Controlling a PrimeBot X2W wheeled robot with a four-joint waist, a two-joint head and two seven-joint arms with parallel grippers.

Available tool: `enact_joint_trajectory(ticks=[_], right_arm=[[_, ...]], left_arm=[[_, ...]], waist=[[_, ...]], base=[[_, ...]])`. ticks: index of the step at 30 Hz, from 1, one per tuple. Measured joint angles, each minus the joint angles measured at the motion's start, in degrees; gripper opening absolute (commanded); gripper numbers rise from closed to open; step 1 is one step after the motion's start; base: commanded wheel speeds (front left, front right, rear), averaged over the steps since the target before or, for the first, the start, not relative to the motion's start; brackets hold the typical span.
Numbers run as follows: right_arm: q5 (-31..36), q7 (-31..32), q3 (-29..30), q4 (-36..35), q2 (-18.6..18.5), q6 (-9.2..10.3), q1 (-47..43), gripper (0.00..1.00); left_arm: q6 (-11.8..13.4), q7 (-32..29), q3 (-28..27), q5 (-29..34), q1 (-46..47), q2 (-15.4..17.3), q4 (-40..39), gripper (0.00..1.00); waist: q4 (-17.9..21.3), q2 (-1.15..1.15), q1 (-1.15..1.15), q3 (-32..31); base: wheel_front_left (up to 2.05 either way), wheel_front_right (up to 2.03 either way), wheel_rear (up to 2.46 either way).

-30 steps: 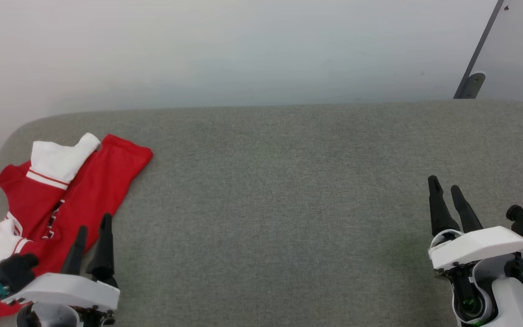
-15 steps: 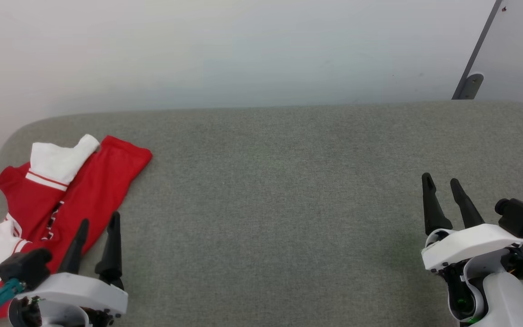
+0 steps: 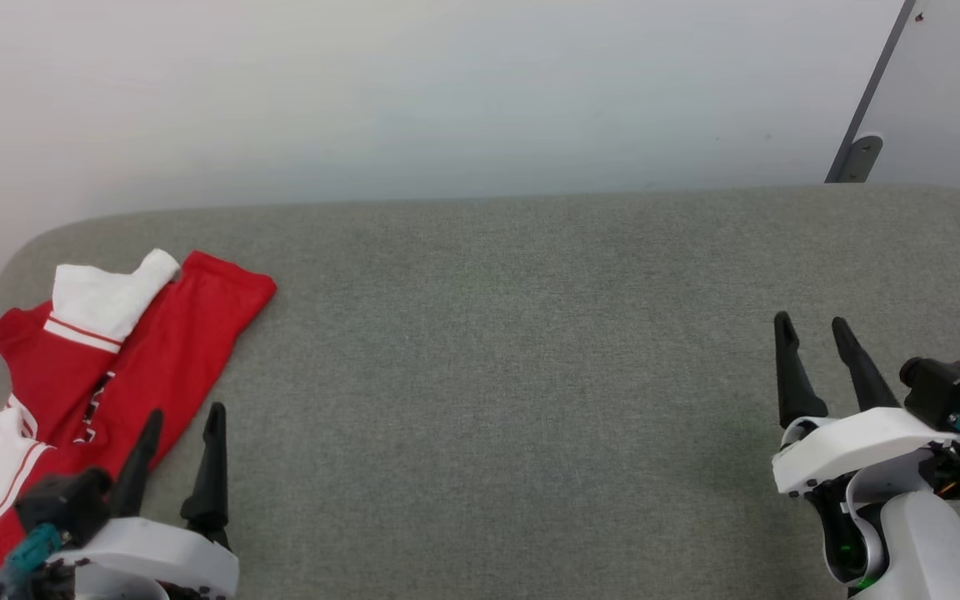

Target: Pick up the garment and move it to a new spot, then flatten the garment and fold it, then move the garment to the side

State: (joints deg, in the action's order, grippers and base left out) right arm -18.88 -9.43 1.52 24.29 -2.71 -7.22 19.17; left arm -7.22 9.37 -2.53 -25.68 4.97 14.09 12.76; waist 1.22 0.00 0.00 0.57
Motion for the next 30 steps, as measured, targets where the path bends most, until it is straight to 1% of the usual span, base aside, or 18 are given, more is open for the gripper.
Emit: enact_joint_trajectory(ticks=[9,19,30], right_arm=[[3.6,-1.2,1.1,0.2,-0.1,-0.07,0.1,1.00],[6.2,-2.5,2.3,-0.2,-0.1,-0.08,0.1,1.00],[9.3,-3.7,3.3,-1.5,-0.1,-0.08,0.1,1.00]], left_arm=[[0.0,1.3,0.0,4.2,-0.8,0.1,-0.3,1.00],[-0.1,2.4,-0.2,7.0,-1.5,0.2,-0.3,1.00],[-0.1,3.8,0.8,9.9,-1.4,1.2,-0.2,1.00]], waist=[[0.1,0.00,0.00,-0.2],[0.1,0.00,0.00,-0.3],[-0.1,0.00,0.00,-0.1]], base=[[0.00,0.00,0.00],[0.00,0.00,0.00],[0.00,0.00,0.00]])
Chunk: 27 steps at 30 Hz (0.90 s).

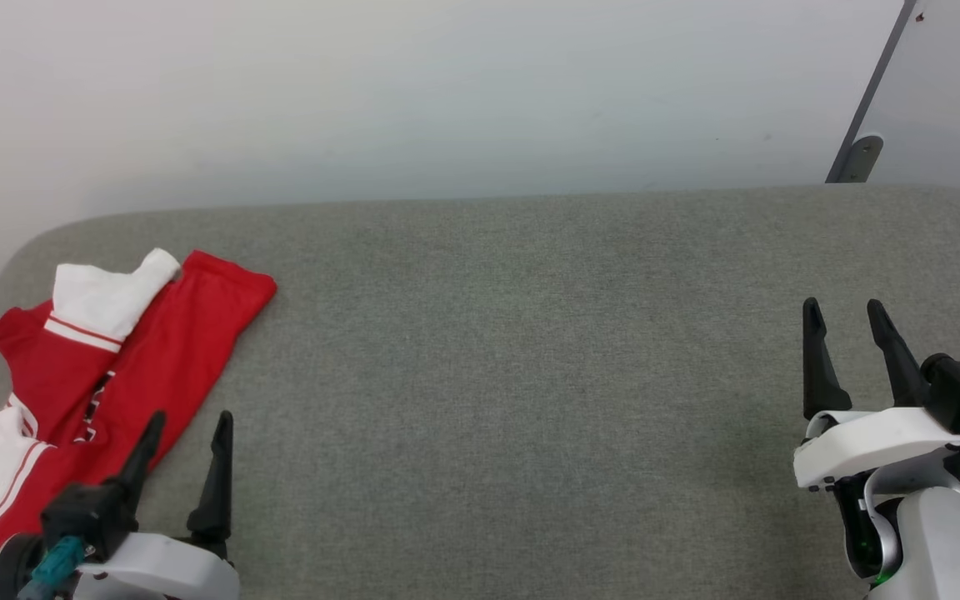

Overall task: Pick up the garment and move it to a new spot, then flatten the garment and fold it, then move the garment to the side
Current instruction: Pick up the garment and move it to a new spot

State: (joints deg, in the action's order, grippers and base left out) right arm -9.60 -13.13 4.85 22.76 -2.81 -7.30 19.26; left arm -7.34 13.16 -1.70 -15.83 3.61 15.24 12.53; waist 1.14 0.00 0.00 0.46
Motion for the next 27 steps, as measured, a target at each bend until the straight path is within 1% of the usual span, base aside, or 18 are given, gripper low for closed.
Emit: enact_joint_trajectory(ticks=[7,13,19,24,27], right_arm=[[1.7,-0.8,1.4,-0.3,0.0,-0.01,-0.2,1.00],[3.9,-1.4,1.0,-0.4,-0.1,-0.09,-0.1,1.00],[6.0,-1.8,-1.9,0.4,-0.2,-0.21,0.2,1.00],[5.6,-1.9,-6.8,1.3,-0.1,-0.22,0.4,1.00],[4.3,-2.0,-8.3,1.4,-0.1,-0.23,0.2,1.00]], left_arm=[[-0.1,0.7,0.6,0.8,0.9,0.7,0.0,1.00],[-0.1,1.5,0.0,1.3,2.3,1.0,1.4,1.00],[-0.1,2.0,-0.8,3.0,2.6,0.4,3.4,1.00],[-0.1,2.0,-1.9,3.6,2.5,-0.3,4.9,1.00],[-0.1,2.0,-2.3,4.3,2.2,-1.0,5.4,1.00]], waist=[[-1.1,0.00,0.00,0.1],[-4.1,0.00,0.00,0.6],[-9.4,0.00,0.00,0.8],[-14.9,0.00,0.00,0.7],[-18.4,0.00,0.00,0.4]], base=[[0.00,0.00,0.00],[0.00,0.00,0.00],[0.00,0.00,0.00],[0.00,0.00,0.00],[0.00,0.00,0.00]])
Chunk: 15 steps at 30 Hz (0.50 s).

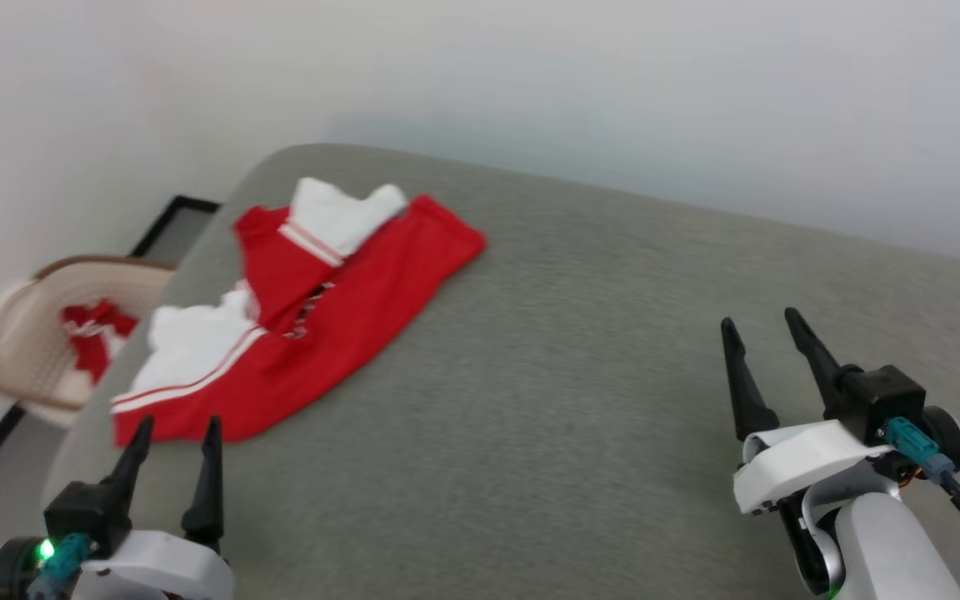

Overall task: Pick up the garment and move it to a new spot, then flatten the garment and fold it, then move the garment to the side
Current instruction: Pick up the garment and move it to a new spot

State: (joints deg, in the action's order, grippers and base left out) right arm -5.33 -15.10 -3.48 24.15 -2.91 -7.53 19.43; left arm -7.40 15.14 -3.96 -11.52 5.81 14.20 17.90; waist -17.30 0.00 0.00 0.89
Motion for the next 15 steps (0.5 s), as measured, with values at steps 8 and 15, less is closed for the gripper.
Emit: enact_joint_trajectory(ticks=[8,15], right_arm=[[-2.5,0.0,-8.2,1.5,0.1,0.00,3.5,1.00],[-5.3,0.0,-15.5,4.4,0.1,0.00,8.6,1.00]], left_arm=[[0.4,0.0,-6.4,0.3,-2.0,-1.8,-1.6,1.00],[0.5,0.0,-11.9,0.5,-4.8,-5.6,-4.6,1.00]], waist=[[-9.1,0.00,0.00,-0.3],[-13.1,0.00,0.00,1.5]], base=[[0.00,0.00,0.00],[-0.02,-0.02,-0.02]])
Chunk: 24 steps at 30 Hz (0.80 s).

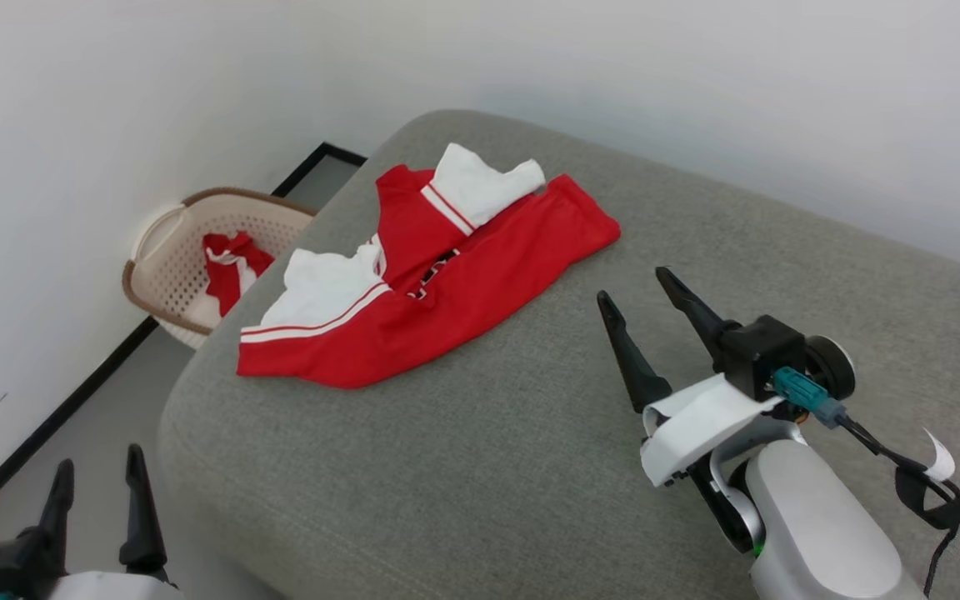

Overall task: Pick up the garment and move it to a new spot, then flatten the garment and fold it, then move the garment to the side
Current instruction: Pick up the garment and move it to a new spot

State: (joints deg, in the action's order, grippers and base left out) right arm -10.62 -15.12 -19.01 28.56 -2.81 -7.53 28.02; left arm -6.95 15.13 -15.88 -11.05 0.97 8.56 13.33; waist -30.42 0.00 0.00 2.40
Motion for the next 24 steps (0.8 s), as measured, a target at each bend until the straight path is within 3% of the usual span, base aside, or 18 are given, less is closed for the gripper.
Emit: enact_joint_trajectory(ticks=[6,11,16,24], right_arm=[[-0.9,0.0,-1.3,1.0,-0.1,0.00,0.8,1.00],[-1.3,0.0,0.6,0.9,-0.1,0.00,0.3,1.00],[-0.7,0.0,5.0,-0.7,-0.1,0.00,-3.0,1.00],[0.1,0.0,3.4,-3.9,0.0,0.00,-0.6,1.00]], left_arm=[[-0.2,0.0,-1.1,1.1,-0.4,-1.6,-1.0,1.00],[-0.4,0.0,1.6,1.6,1.0,-0.5,-0.1,1.00],[-0.5,0.0,13.3,-0.3,9.3,4.9,4.0,1.00],[-0.6,0.0,23.2,-12.1,30.1,16.9,12.7,1.00]], waist=[[-0.8,0.00,0.00,0.9],[-0.3,0.00,0.00,0.7],[0.3,0.00,0.00,1.5],[3.5,0.00,0.00,4.8]], base=[[-0.04,-0.04,-0.04],[0.00,0.00,0.00],[0.00,0.00,0.00],[0.00,0.00,0.00]])
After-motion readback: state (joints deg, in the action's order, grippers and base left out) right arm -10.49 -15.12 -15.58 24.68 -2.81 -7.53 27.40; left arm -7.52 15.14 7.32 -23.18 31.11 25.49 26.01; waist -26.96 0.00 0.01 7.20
